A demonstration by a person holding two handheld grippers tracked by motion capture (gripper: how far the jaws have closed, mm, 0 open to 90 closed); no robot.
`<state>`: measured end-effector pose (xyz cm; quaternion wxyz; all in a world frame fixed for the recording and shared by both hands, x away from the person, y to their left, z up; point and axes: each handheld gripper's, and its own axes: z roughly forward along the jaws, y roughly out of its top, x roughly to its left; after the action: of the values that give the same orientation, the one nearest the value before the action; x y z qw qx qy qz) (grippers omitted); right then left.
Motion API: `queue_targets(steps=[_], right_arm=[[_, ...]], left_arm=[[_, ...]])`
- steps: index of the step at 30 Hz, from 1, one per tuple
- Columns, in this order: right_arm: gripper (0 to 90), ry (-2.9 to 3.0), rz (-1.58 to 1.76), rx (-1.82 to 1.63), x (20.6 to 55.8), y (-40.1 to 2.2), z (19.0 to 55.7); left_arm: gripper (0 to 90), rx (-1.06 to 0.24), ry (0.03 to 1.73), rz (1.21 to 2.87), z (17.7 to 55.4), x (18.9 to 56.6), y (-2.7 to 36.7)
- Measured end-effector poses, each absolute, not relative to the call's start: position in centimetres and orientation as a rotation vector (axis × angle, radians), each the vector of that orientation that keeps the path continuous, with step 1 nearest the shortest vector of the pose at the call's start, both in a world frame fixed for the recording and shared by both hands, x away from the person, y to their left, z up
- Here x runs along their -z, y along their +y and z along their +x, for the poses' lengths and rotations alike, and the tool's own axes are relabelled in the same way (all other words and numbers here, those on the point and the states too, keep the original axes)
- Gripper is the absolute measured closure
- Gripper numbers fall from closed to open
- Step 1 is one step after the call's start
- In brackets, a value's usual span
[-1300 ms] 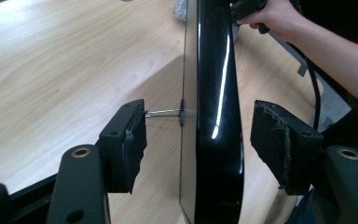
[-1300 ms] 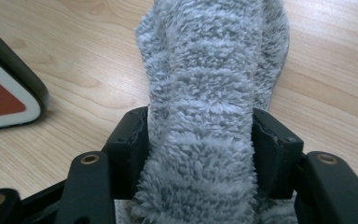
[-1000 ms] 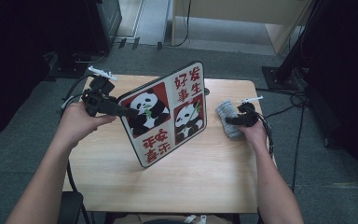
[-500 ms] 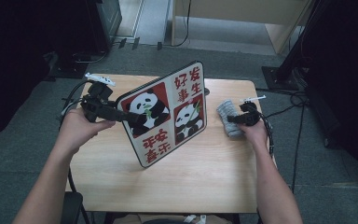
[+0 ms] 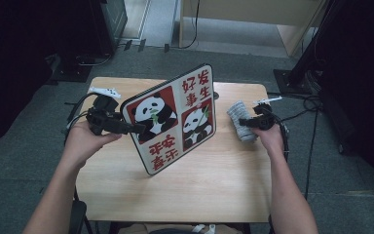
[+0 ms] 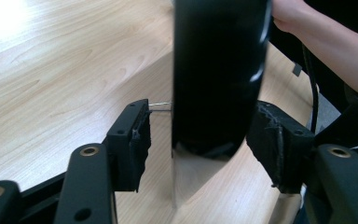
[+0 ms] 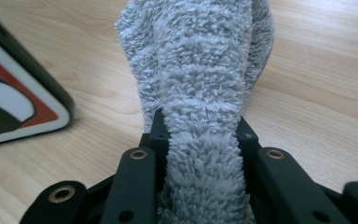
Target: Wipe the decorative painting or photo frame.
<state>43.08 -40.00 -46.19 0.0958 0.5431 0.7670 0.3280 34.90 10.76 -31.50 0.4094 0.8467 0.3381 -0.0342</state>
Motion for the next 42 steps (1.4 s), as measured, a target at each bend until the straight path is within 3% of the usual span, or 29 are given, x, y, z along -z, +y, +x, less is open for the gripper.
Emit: queue_targets(steps=[12, 42], right_arm=[[69.8, 2.309, 1.513, -0.993, 43.5, -38.6, 41.7], [69.4, 2.397, 1.350, -1.060, 39.8, -35.6, 40.0]], left_arm=[[47.2, 0.049, 0.848, 2.085, 34.1, 32.6, 11.4], [77.2, 0.075, 0.845, 2.026, 34.0, 34.9, 11.6]])
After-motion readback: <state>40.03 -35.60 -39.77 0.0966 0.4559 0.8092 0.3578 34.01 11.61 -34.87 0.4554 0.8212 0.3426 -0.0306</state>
